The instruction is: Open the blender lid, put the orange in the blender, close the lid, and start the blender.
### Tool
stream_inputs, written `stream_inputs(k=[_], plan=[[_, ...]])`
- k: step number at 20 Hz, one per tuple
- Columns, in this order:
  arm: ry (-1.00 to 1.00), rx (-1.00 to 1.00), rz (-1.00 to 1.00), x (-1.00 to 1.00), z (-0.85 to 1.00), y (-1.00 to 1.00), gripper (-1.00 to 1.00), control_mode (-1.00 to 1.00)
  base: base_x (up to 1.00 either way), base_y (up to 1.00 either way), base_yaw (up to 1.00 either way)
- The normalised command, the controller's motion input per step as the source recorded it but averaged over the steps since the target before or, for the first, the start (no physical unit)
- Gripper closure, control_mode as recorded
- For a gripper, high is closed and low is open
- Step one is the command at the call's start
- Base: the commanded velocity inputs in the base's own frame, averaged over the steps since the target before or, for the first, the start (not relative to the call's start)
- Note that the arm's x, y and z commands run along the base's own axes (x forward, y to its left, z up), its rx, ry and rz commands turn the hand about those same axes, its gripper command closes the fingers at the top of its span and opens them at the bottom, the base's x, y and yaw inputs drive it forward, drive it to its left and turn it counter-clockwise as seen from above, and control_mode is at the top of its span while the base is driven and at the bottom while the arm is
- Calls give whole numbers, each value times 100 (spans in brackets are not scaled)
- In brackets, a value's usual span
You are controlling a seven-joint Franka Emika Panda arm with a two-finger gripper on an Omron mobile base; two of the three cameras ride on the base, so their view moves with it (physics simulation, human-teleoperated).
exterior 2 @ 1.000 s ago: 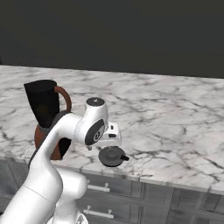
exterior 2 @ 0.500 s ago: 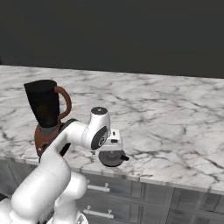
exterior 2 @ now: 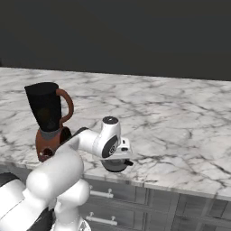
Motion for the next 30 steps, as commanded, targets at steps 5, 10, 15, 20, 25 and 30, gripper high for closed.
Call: stream_inputs(k=[5,10,15,20,25,30], plan=[[2,0,1,23,-28,-2,-100,-100,0,0,0],[3,0,0,22,-22,0,-100,-100,0,0,0],[2,0,0,24,-15,0,-100,-100,0,0,0],[2,0,0,27,-10,0,-100,-100,0,0,0],[1,0,0,9,-33,9,-100,-100,0,0,0],[0,-1,1,-4,-65,30,-100,-100,0,0,0]])
